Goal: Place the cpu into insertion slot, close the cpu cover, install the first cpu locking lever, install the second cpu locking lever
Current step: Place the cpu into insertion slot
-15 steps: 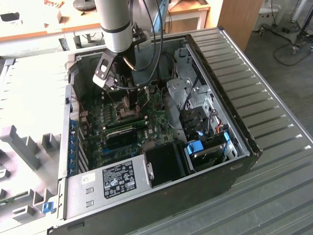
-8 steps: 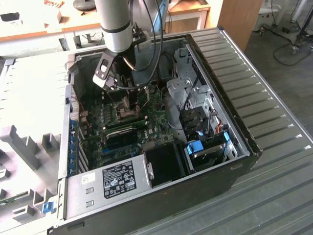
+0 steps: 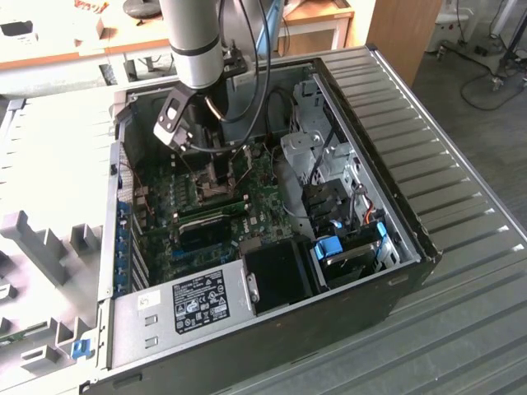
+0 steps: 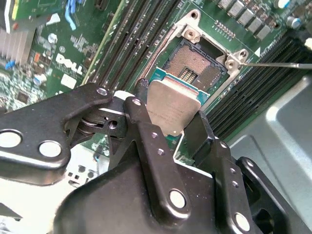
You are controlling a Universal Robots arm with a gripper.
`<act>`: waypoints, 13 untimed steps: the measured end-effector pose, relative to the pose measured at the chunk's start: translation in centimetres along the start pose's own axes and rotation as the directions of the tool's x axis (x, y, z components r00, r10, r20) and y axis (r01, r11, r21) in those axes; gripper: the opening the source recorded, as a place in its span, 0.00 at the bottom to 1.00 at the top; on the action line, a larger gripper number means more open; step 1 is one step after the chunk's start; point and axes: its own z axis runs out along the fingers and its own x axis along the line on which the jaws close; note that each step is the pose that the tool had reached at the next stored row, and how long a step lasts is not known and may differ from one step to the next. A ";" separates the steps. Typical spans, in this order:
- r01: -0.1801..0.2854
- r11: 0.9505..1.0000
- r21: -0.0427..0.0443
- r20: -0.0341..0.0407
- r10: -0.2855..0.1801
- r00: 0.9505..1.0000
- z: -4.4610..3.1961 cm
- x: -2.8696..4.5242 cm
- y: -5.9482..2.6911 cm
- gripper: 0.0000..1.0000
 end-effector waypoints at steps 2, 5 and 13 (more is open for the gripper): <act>-0.037 0.999 0.000 0.003 0.037 0.999 0.04 0.00 0.00 0.54; -0.084 0.996 0.001 0.007 0.084 0.996 0.06 0.00 -0.01 0.54; -0.093 0.996 0.018 0.008 0.093 0.996 0.10 0.01 -0.01 0.54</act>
